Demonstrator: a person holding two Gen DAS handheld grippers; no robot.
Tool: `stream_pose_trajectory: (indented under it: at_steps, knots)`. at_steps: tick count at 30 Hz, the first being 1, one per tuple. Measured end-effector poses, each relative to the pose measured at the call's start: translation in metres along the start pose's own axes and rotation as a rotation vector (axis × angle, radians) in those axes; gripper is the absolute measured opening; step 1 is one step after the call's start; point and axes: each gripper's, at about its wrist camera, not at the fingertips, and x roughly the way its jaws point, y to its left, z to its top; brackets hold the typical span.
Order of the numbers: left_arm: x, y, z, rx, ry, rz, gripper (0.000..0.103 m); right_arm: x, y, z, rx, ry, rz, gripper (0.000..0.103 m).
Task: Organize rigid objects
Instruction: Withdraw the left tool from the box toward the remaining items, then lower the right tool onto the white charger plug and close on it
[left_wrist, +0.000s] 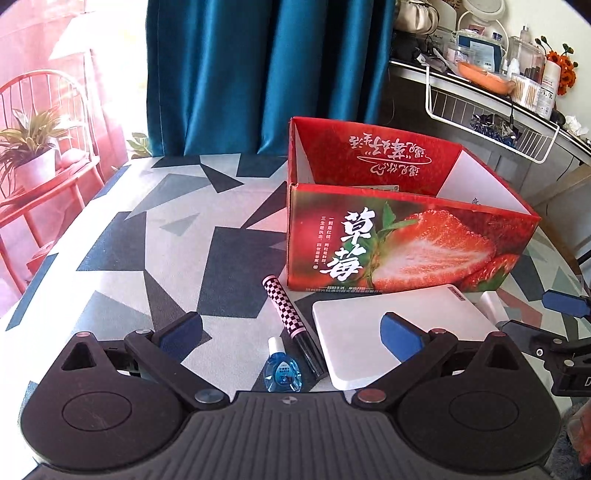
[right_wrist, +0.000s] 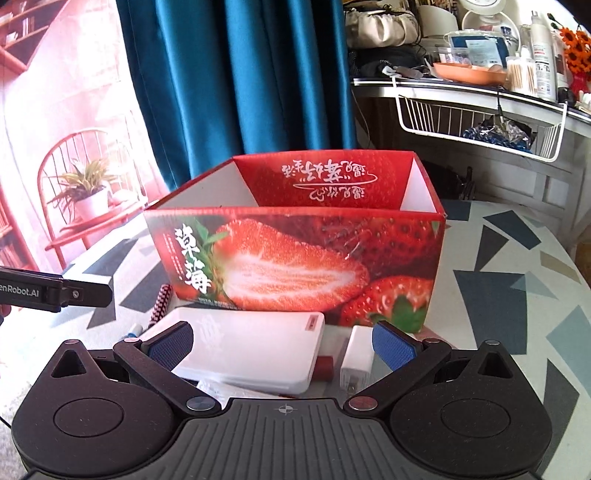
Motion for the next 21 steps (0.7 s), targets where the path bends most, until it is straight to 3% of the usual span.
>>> stream_pose_trajectory:
  at_steps: [8,21]
  knots:
    - [0.014,0.022,-0.014,-0.056,0.042,0.052,0.103,0.002,0.009,-0.015,-0.021,0.056,-0.001,0.103]
    - [0.019,0.021,-0.021,-0.053,0.063,0.038,0.103,0.01,0.021,-0.023,-0.056,0.1,0.013,0.103]
